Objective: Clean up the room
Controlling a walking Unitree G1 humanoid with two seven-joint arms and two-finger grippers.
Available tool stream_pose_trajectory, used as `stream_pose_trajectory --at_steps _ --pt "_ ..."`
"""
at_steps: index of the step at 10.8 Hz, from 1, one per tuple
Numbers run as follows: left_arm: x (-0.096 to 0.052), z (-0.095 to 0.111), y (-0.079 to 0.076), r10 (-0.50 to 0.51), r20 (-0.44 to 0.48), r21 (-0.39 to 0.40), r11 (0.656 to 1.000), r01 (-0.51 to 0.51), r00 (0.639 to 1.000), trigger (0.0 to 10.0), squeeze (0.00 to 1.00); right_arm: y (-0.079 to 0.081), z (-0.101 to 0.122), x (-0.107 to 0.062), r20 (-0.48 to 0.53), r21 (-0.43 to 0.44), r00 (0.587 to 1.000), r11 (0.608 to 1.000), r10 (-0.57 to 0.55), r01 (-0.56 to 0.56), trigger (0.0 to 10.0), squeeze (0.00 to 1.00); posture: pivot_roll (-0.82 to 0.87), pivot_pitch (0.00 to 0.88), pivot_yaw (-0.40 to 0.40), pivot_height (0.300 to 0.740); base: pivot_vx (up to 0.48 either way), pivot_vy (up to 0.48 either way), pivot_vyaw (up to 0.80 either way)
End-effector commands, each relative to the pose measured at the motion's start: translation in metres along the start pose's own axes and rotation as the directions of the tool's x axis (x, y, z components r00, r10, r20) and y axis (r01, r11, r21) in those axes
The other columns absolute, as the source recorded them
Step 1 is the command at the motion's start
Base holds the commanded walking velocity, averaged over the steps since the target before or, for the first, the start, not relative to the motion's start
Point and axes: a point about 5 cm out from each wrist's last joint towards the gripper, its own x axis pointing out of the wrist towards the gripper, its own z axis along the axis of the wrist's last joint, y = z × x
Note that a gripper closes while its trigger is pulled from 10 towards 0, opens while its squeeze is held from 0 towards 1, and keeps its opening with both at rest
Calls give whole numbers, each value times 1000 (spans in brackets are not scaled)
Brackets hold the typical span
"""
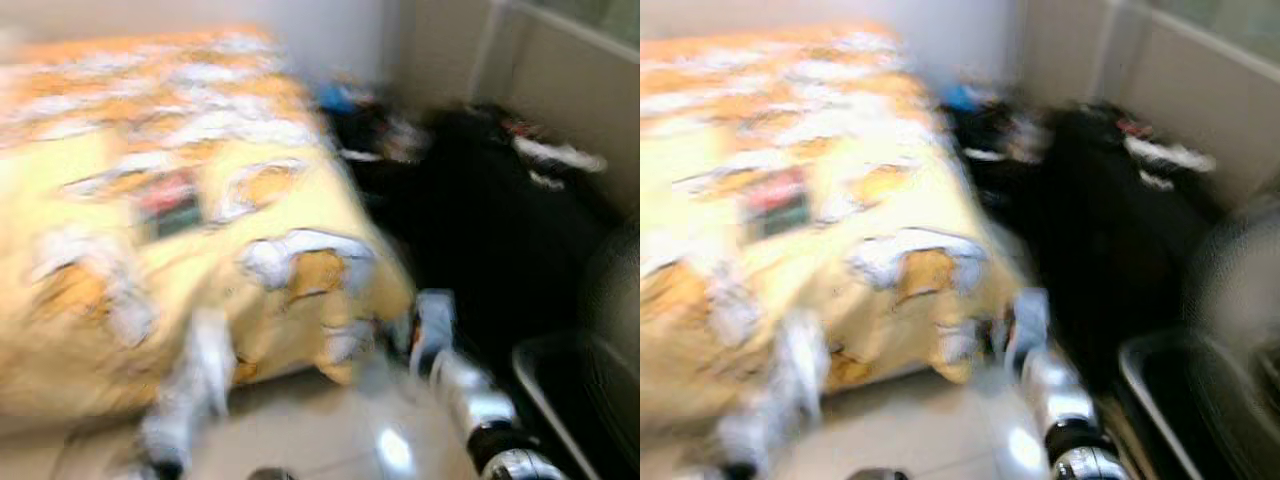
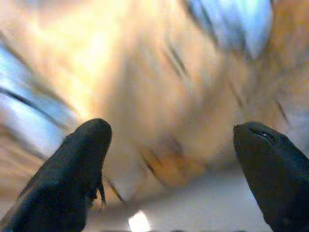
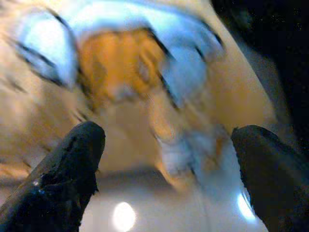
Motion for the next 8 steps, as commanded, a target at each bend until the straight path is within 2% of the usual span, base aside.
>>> stream_pose_trajectory --at_steps 1,3,4,6,7,8 --pt "-7 2 -2 1 46 -4 1000 -1 999 10000 94 -2 10 -8 59 -3 998 1000 -7 7 10000 0 -93 0 75 740 0 0 800" --pt "-21 60 -8 -10 298 5 1000 9 955 10000 12 -2 36 -31 216 -91 967 983 -135 157 10000 0 -83 0 74 740 0 0 800" --pt "-28 77 -9 -7 340 -1 1000 8 940 10000 0 2 50 -40 281 -101 948 978 -148 183 10000 0 -86 0 79 740 0 0 800" --pt "-43 102 -10 9 424 -68 997 22 906 10000 0 6 73 -59 378 -133 906 958 -190 256 10000 0 -91 0 81 740 0 0 800" --pt "-49 111 -6 45 471 -49 999 -25 881 10000 0 11 84 -69 433 -54 883 972 -184 229 10000 0 -89 0 77 740 0 0 800" --pt "-49 111 -6 43 453 -59 998 -19 891 10000 0 12 85 -70 447 -62 866 958 -225 281 10000 0 -91 0 78 740 0 0 0"
